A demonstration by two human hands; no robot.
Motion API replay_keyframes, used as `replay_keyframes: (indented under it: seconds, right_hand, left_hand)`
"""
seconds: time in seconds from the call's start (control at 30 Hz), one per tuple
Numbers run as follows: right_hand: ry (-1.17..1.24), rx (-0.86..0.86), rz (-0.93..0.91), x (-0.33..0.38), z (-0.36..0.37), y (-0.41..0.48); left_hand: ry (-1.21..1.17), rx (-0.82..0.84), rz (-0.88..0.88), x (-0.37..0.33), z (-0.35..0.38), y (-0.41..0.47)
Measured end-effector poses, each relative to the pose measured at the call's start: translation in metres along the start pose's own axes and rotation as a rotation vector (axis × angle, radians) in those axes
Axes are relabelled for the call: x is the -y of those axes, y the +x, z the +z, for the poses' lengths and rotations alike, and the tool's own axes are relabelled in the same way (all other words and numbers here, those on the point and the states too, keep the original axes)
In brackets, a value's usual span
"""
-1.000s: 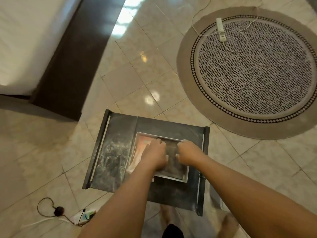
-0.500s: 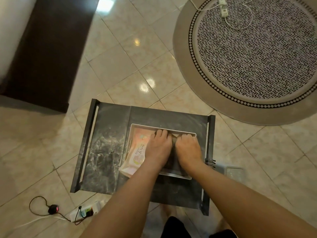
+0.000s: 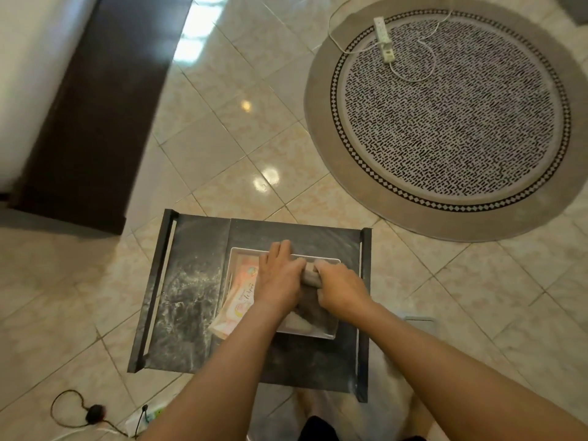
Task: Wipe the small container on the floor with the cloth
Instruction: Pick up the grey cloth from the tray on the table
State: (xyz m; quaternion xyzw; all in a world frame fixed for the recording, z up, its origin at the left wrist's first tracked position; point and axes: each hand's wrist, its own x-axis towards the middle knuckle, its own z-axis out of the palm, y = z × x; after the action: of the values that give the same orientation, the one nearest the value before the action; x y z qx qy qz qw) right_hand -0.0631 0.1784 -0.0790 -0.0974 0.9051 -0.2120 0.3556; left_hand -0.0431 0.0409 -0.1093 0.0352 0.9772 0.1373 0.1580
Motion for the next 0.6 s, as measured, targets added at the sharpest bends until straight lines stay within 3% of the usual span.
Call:
replay_keyframes:
  seconds: [0.13, 0.3, 0.47, 0.6]
  right_hand:
    - [0.119, -0.001, -0.069, -0.014, -0.045, -0.017]
    - [0.531, -0.049, -0.080, -0.043, -0.114, -0.046]
    - [0.912, -0.071, -0.161, -0.086, -0.166, -0.078]
    - [0.959, -0.163, -0.160, -0.131, -0.194, -0.100]
  left_hand:
    - [-0.243, 0.115, -0.027, -0.011, -0.048, 0.001]
    - [-0.736, 0.261, -0.165, -0.037, -0.104, 0.007]
    - [-1.141, 0.096, -0.351, -0.087, -0.129, 0.008]
    - [-1.398, -0.065, -0.404, -0.154, -0.128, 0.004]
